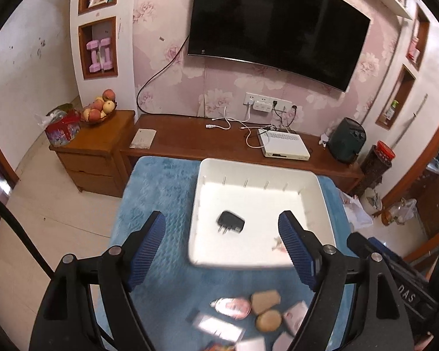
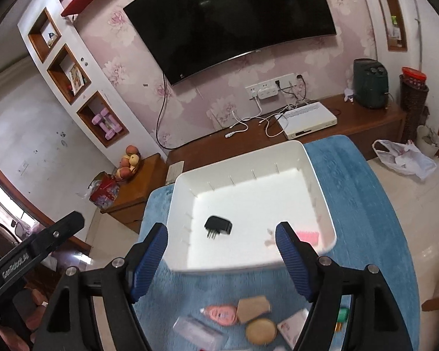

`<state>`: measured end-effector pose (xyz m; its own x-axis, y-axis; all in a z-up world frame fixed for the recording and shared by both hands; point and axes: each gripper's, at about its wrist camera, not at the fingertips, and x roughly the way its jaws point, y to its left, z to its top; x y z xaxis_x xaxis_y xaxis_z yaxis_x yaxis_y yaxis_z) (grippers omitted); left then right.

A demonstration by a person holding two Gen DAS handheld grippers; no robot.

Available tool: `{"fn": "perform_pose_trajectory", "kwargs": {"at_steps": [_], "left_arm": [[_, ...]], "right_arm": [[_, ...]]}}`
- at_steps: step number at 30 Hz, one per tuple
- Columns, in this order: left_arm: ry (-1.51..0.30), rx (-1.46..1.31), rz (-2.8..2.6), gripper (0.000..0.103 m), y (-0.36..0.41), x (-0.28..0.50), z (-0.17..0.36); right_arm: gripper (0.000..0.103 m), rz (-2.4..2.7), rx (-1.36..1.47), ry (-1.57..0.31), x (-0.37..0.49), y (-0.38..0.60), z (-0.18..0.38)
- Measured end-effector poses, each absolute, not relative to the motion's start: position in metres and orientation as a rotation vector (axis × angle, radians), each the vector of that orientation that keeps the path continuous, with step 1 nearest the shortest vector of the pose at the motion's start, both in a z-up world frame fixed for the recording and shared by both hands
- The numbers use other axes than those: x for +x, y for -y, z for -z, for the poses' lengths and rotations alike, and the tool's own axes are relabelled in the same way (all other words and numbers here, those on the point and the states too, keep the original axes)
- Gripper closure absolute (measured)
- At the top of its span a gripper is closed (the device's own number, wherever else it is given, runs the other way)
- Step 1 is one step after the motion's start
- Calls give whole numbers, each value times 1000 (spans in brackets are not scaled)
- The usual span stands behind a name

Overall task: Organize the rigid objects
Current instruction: 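Lower the charger into the tray with the left tool while the right tool drops the rollers, then withdraw both tools from the tray back over the remaining items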

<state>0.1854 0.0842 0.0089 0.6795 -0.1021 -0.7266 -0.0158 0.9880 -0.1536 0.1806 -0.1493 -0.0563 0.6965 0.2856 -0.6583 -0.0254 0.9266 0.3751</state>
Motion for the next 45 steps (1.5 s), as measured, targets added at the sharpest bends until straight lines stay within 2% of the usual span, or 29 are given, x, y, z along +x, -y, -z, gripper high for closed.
{"fn": "perform_pose_trajectory", "kwargs": {"at_steps": [8,10,13,24,33,45], "left_arm": [[-819,-124,63,18,-102,118,-13],[-813,-116,67,18,-103,100,-14],[-814,-112,74,18,-105,77,-12],[-898,-111,117,18,-99,19,12],[-994,-146,115,18,-75,0,31],[-1144,-316,38,18,-28,8,68]], "right_arm": [[26,-122,334,-756,102,137,54],[22,-105,323,-744,84,134,54],[22,-75,299,-718,57,133,53],[22,-53,220,-649,-20,146,57],[22,-80,42,-609,-49,163,72],[22,-241,-179,-699,-41,205,100]]}}
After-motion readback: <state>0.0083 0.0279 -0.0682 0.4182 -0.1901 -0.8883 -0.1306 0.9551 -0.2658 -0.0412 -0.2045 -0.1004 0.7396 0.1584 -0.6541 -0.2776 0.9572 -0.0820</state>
